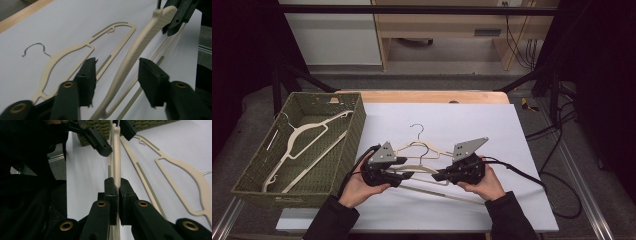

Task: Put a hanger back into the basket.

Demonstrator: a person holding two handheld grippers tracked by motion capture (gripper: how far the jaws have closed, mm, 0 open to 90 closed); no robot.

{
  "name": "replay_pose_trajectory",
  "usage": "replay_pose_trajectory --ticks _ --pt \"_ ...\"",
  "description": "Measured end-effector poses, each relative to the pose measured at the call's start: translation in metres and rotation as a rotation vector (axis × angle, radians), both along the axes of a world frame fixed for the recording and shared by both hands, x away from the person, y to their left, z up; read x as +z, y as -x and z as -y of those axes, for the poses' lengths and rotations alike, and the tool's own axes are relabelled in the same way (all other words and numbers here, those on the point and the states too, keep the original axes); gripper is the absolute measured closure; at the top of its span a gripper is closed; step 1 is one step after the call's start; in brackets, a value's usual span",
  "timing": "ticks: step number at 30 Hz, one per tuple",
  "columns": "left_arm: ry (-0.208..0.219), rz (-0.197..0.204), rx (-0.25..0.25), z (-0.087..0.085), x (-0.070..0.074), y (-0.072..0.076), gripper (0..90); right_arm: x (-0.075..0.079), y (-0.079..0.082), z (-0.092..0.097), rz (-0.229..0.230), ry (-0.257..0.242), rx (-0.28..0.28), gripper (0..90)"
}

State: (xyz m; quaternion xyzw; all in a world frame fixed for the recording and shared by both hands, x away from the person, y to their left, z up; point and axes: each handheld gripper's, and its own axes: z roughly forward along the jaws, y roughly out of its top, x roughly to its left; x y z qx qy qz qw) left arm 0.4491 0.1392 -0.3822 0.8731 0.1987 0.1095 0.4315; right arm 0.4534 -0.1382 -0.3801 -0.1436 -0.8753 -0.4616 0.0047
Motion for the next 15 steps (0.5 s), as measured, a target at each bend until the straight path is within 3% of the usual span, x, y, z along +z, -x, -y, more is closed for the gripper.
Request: replay_pose_trajectory --ticks 4,9,15 --pt "-0.017 0.003 -0.029 0.000 0.000 0.002 67.9 -0.001 0.001 -0.003 -0.001 0.009 0.016 87.1" --pt "-0.035 0.023 -0.037 0.000 0.000 0.006 71.8 -0.002 0.000 -0.003 0.000 0.010 0.023 86.4" --pt "0.004 0.010 -0.028 0.001 0.004 0.015 78.9 0.000 0.000 -0.001 0.078 0.016 -0.058 77.1"
